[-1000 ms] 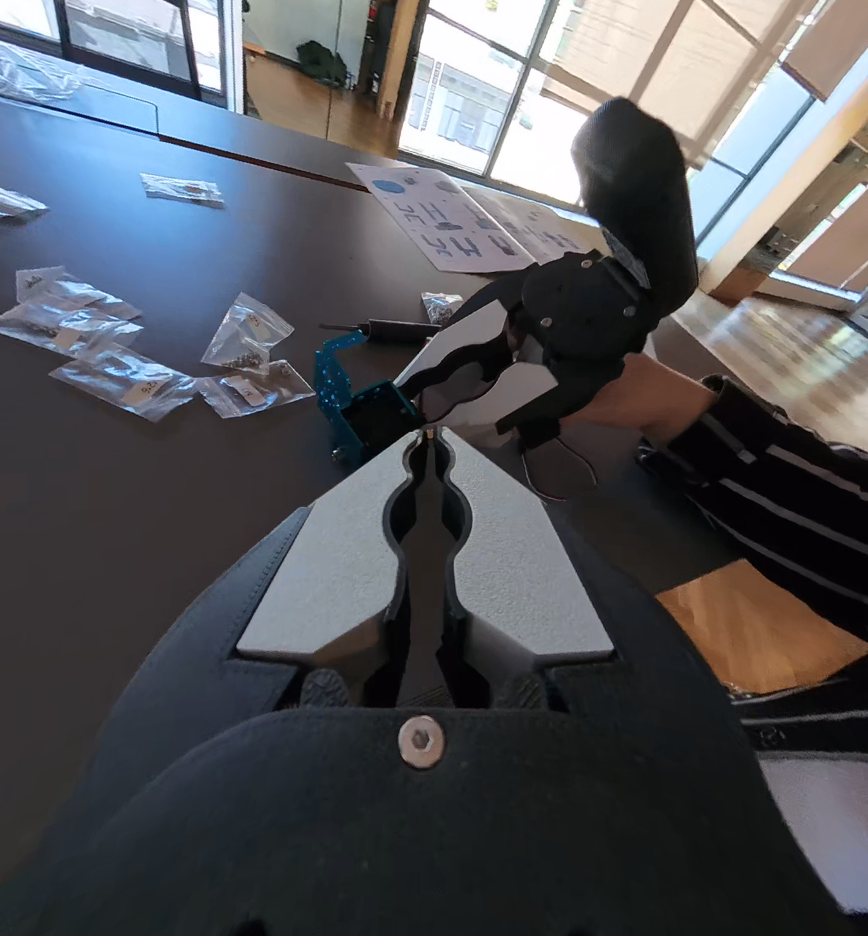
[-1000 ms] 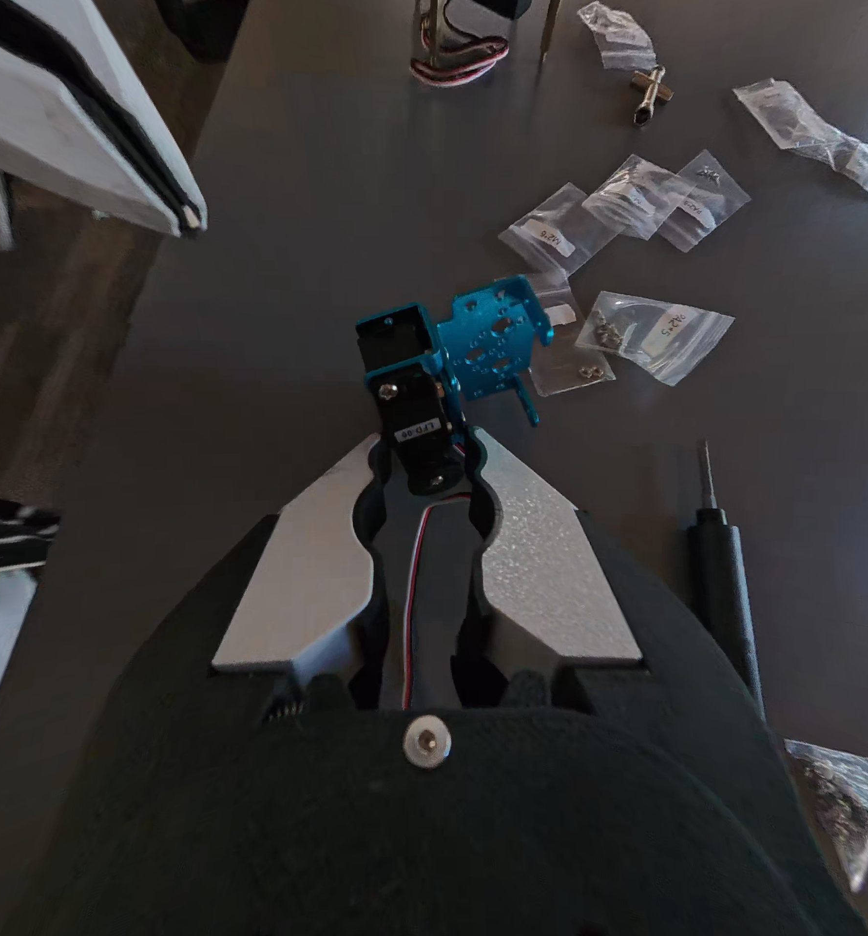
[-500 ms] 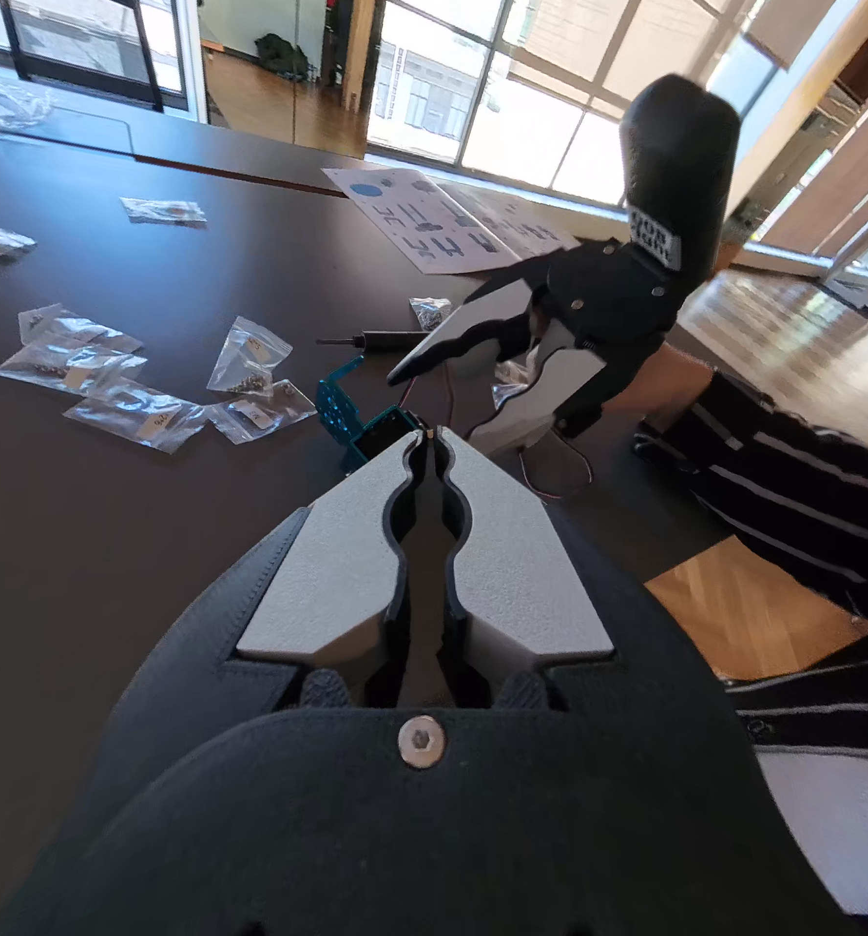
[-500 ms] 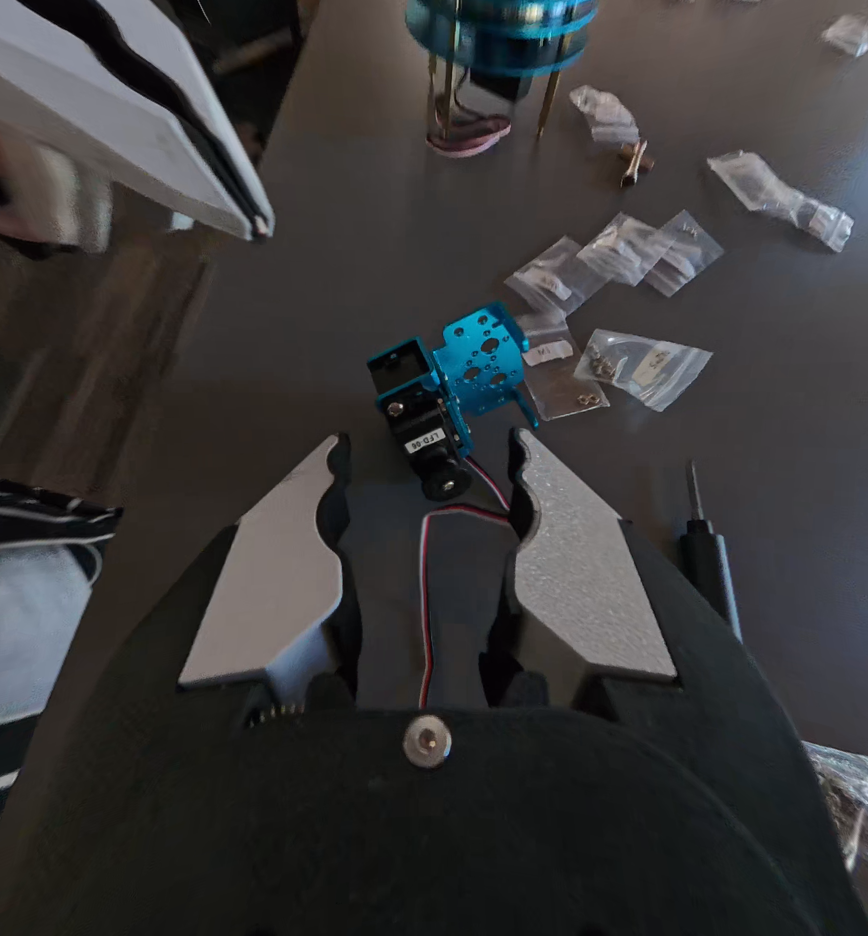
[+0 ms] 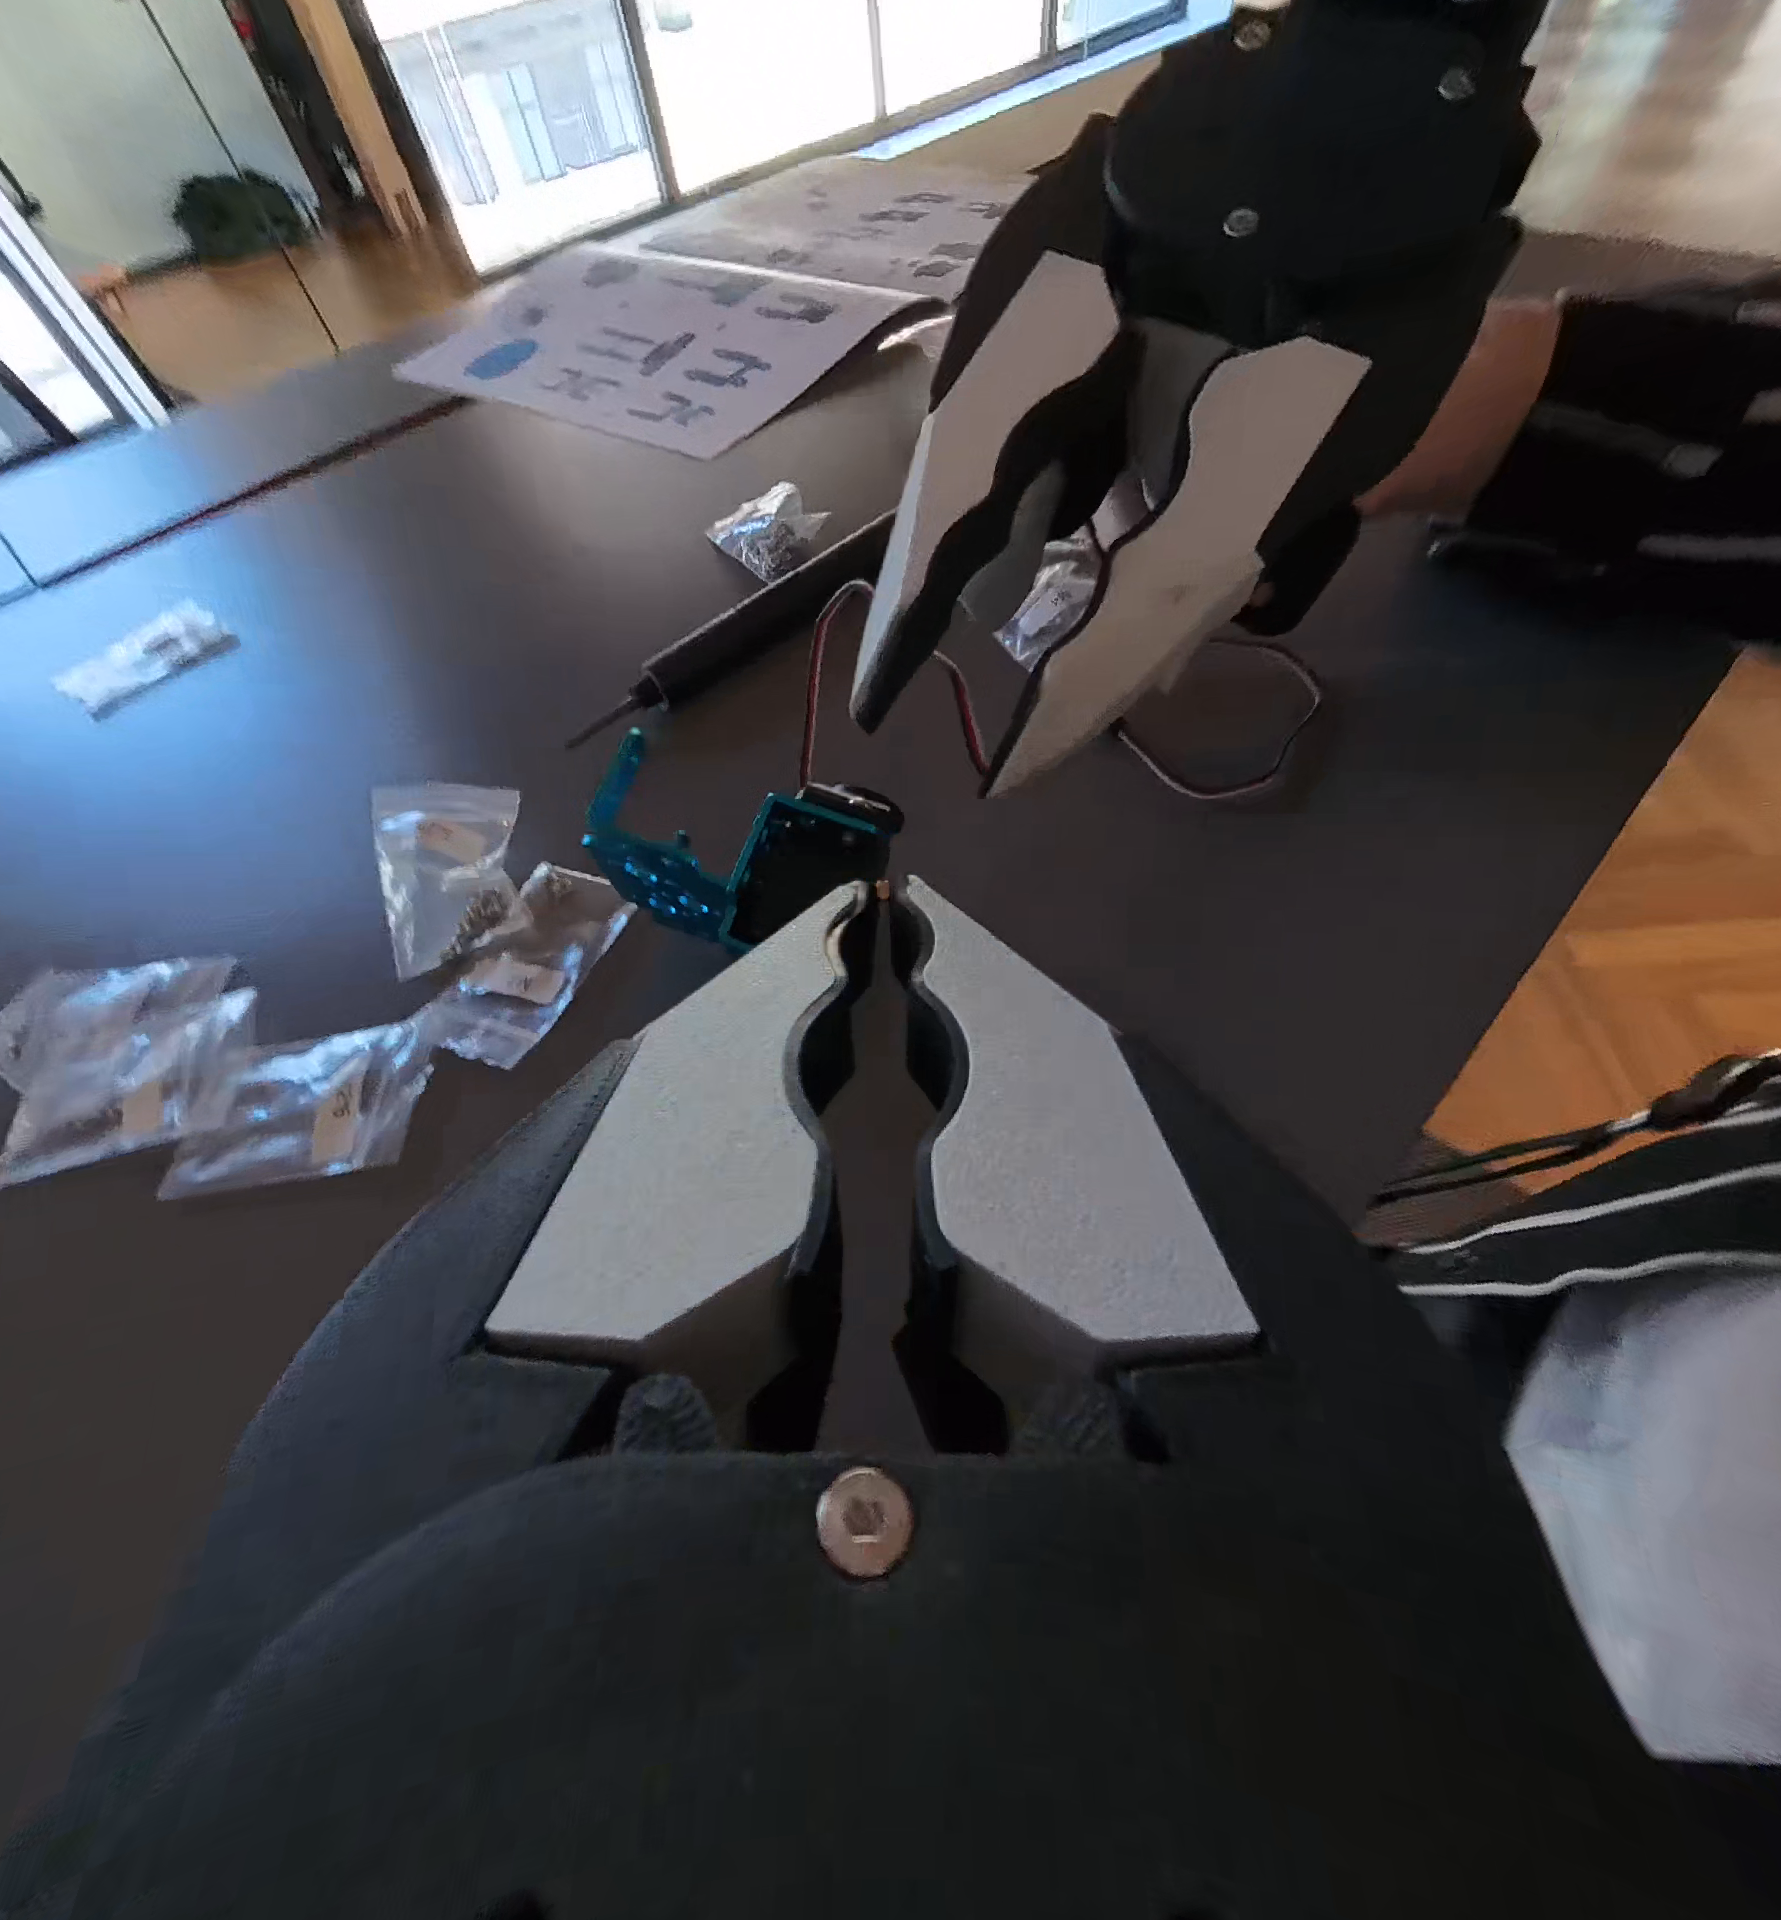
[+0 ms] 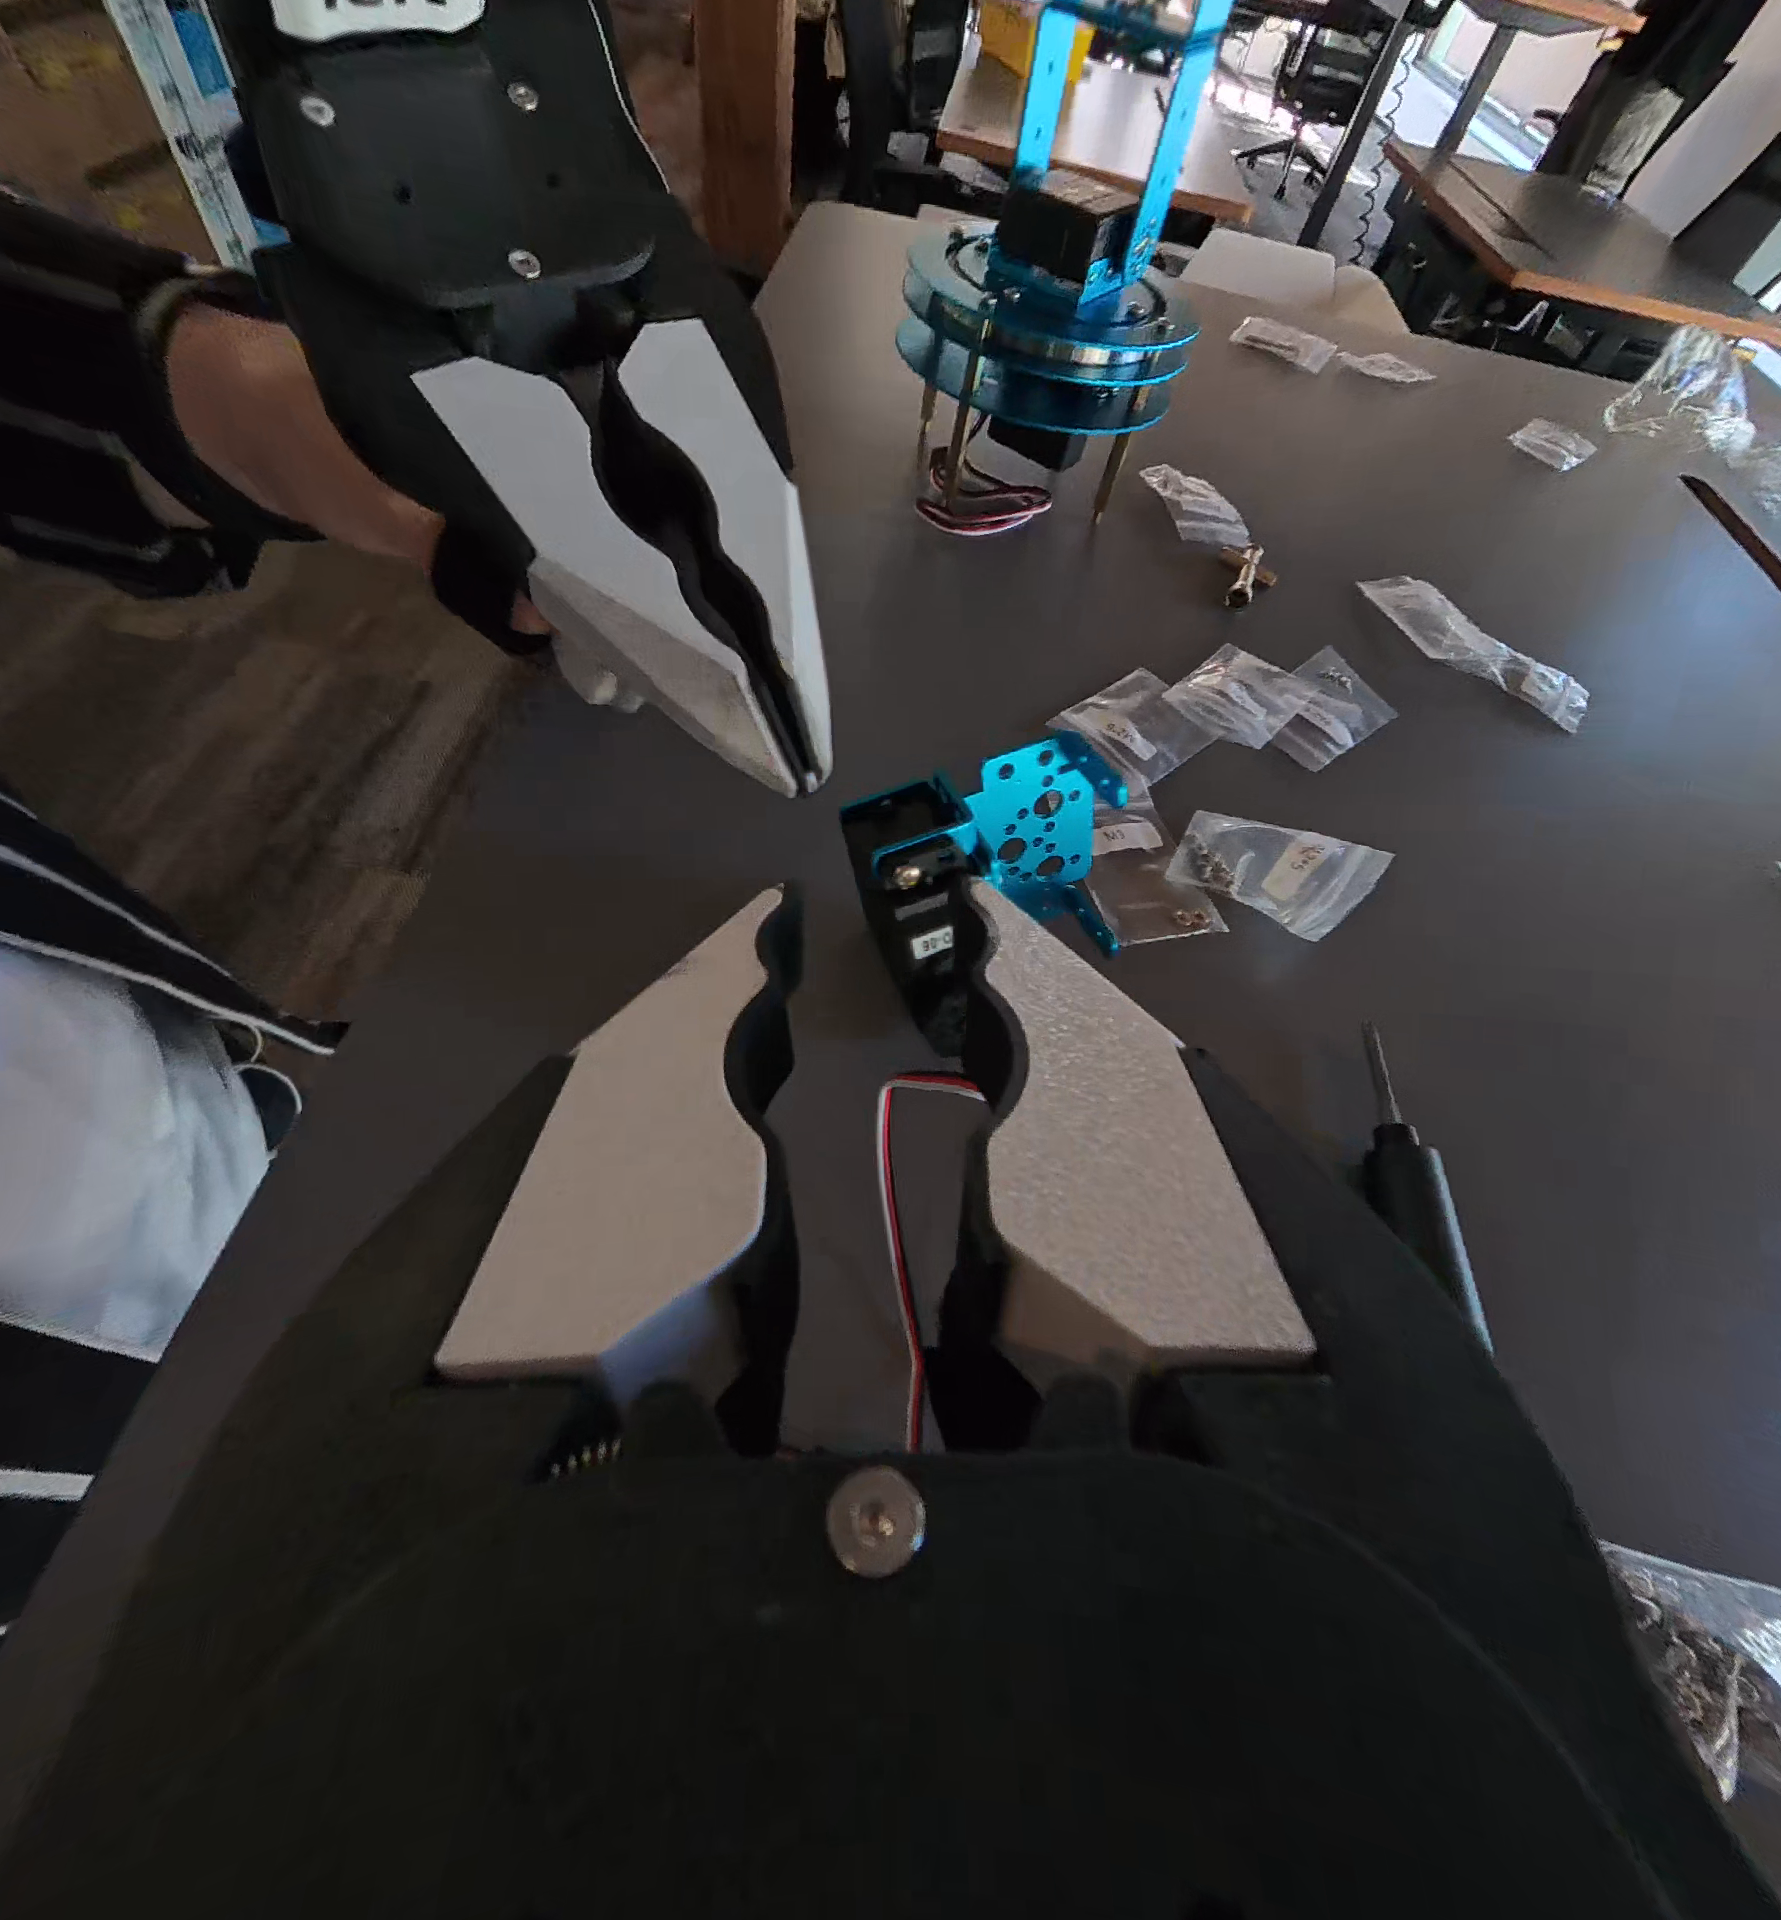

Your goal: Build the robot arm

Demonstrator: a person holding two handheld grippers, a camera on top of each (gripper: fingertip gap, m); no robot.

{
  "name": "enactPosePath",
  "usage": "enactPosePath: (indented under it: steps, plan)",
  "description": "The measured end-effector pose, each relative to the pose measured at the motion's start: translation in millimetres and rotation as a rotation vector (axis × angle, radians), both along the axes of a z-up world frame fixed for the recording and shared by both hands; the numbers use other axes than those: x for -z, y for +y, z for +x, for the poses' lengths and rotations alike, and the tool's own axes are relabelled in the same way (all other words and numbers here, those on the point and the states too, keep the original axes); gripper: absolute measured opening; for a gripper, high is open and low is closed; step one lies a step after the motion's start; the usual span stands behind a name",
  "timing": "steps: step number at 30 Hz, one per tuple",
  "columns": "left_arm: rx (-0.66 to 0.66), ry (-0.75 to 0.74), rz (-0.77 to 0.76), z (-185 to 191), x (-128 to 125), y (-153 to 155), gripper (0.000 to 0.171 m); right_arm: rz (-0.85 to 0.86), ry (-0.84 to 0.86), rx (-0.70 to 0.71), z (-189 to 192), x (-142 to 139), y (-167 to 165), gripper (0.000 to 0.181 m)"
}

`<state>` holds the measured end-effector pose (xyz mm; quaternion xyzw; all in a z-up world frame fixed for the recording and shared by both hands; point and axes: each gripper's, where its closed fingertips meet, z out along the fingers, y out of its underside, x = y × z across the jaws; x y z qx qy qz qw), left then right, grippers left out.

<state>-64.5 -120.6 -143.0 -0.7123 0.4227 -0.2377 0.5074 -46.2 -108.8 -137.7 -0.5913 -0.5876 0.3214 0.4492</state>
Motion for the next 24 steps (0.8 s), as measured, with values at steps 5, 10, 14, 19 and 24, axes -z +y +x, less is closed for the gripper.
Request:
enactPosePath:
  steps: [5,10,14,19,24]
  plan:
    - [0.013,0.125,0.18,0.5,2.5,4.6,0.0,0.015,0.037,0.01,-4.3,1.4,0.6,0.027]
    - [0.032,0.124,0.223,-1.9,-0.4,4.7,0.0,0.004,0.039,0.015,-4.0,3.2,3.3,0.028]
    - [0.02,0.125,0.23,0.0,1.2,9.2,0.0,0.021,0.029,0.021,-5.9,3.0,4.0,0.028]
    - [-0.004,0.059,0.172,0.7,-4.2,11.2,0.0,0.039,0.025,0.048,-6.7,4.9,7.8,0.027]
    - [-0.001,-0.037,0.004,0.1,-11.1,10.5,0.0,0.172,0.05,0.074,-6.2,-7.3,7.8,0.026]
